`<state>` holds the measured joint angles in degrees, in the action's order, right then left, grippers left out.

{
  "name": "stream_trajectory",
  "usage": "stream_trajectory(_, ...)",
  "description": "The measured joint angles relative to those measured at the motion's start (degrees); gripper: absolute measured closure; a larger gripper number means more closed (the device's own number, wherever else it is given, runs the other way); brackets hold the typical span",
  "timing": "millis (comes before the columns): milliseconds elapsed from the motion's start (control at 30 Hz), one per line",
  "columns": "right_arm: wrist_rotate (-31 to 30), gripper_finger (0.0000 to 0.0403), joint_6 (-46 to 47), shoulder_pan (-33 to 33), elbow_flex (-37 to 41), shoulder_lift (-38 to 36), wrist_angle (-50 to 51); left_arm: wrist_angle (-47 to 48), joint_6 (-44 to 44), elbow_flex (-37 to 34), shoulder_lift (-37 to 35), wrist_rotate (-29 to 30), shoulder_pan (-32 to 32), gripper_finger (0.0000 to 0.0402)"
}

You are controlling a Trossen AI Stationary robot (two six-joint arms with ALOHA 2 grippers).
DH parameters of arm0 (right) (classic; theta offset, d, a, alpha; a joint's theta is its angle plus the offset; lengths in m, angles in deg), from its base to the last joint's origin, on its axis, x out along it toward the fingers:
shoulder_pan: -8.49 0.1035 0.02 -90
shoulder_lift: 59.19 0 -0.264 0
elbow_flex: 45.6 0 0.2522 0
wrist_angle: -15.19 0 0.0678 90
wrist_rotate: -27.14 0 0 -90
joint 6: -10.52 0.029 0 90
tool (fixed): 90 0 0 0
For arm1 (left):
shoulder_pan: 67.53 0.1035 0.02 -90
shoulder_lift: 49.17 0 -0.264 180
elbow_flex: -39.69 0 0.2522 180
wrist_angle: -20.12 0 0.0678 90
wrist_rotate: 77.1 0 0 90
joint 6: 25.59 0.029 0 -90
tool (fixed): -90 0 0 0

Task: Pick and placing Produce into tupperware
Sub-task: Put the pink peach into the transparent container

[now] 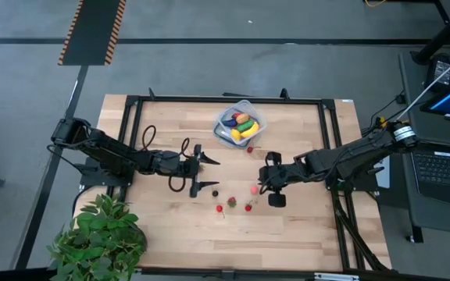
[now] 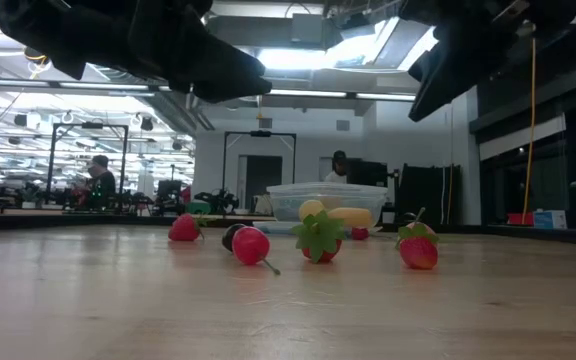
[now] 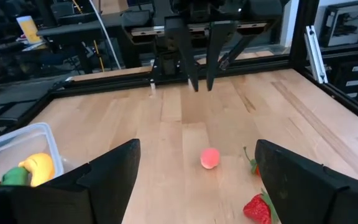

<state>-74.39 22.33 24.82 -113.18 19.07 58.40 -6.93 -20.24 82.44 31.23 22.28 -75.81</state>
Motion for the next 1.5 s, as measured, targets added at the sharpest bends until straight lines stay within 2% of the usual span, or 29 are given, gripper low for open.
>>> stream_trajectory(233,0.02,0.0244,4.11,0.0,0.0,0.0,0.03,0.04,-2.62,0.0,0.0,-0.04,0.0,0.0086)
stream_trajectory(433,0.04,0.0209,6.2,0.0,1.21,0.0,-0.19,0.07,-4.84,0.0,0.0,-0.04,0.0,0.0091)
stream_trajectory(733,0.1,0.0206,7.45,0.0,5.79,2.52,-3.86,1.63,-6.56,0.0,0.0,-0.04,0.0,0.0091)
stream_trajectory(1300,-0.87,0.0205,7.57,-0.48,5.81,14.16,-9.33,4.04,-6.5,0.0,0.04,0.16,0.42,0.0094)
stream_trajectory(1500,2.64,0.0205,7.51,-0.48,5.81,15.77,-11.68,4.37,-6.48,0.0,0.04,0.18,0.42,0.0096)
